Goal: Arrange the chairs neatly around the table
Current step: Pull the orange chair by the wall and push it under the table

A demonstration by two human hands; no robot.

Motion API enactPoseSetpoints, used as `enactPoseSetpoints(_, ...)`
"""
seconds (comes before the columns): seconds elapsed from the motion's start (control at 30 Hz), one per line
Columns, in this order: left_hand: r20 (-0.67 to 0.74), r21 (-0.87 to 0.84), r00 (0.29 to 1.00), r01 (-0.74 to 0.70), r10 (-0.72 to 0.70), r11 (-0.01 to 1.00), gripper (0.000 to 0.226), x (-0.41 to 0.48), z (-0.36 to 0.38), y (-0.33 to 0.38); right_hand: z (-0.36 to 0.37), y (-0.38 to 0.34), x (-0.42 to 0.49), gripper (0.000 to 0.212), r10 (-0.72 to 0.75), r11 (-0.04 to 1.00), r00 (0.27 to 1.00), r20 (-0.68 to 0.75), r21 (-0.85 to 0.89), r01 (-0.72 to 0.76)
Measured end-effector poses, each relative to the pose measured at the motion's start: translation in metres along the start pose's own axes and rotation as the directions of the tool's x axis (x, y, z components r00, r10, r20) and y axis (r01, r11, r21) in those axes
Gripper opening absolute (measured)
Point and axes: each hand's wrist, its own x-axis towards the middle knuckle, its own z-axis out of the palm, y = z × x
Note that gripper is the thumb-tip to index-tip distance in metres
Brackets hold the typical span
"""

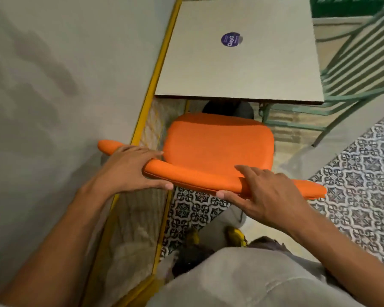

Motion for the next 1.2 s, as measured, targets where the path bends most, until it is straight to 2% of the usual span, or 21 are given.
enactPoseSetpoints(0.07, 0.029, 0.026, 1.000, -0.004, 0.003, 1.000, 0.117, 0.018, 0.003, -0.027, 0.013, -0.019, 0.004, 0.109, 0.100, 0.992, 0.995, -0.030, -0.074, -0.102)
enactPoseSetpoints(0.17, -0.067, 0.033, 0.996, -0.050, 0.052, 0.998, 0.106, 0.030, 0.019, -0.049, 0.026, -0.030, 0.006, 0.104, 0.184, 0.979, 0.969, -0.164, -0.058, -0.196)
enactPoseSetpoints(0.27, -0.212, 0.050, 0.969, -0.119, 0.127, 0.992, 0.092, 0.033, 0.030, -0.054, 0.030, -0.032, 0.003, 0.096, 0.193, 0.977, 0.950, -0.246, -0.040, -0.209)
enactPoseSetpoints(0.4, -0.343, 0.083, 0.923, -0.155, 0.174, 0.984, 0.094, 0.033, 0.036, -0.055, 0.036, -0.035, 0.005, 0.093, 0.198, 0.974, 0.923, -0.330, -0.040, -0.223)
enactPoseSetpoints(0.5, -0.375, 0.081, 0.909, -0.163, 0.182, 0.983, 0.095, 0.030, 0.043, -0.054, 0.039, -0.032, 0.006, 0.091, 0.186, 0.973, 0.901, -0.392, -0.056, -0.225)
enactPoseSetpoints(0.7, -0.441, 0.032, 0.878, -0.191, 0.185, 0.981, 0.089, 0.028, 0.036, -0.041, 0.038, -0.017, 0.011, 0.101, 0.168, 0.975, 0.909, -0.381, -0.070, -0.210)
enactPoseSetpoints(0.9, -0.481, 0.008, 0.862, -0.175, 0.157, 0.985, 0.088, 0.020, 0.050, -0.010, 0.031, 0.019, 0.008, 0.093, 0.125, 0.987, 0.883, -0.452, -0.034, -0.157)
enactPoseSetpoints(1.2, -0.534, 0.065, 0.817, -0.215, 0.216, 0.974, 0.089, 0.033, 0.052, -0.035, 0.044, 0.007, 0.020, 0.095, 0.119, 0.977, 0.879, -0.461, -0.102, -0.186)
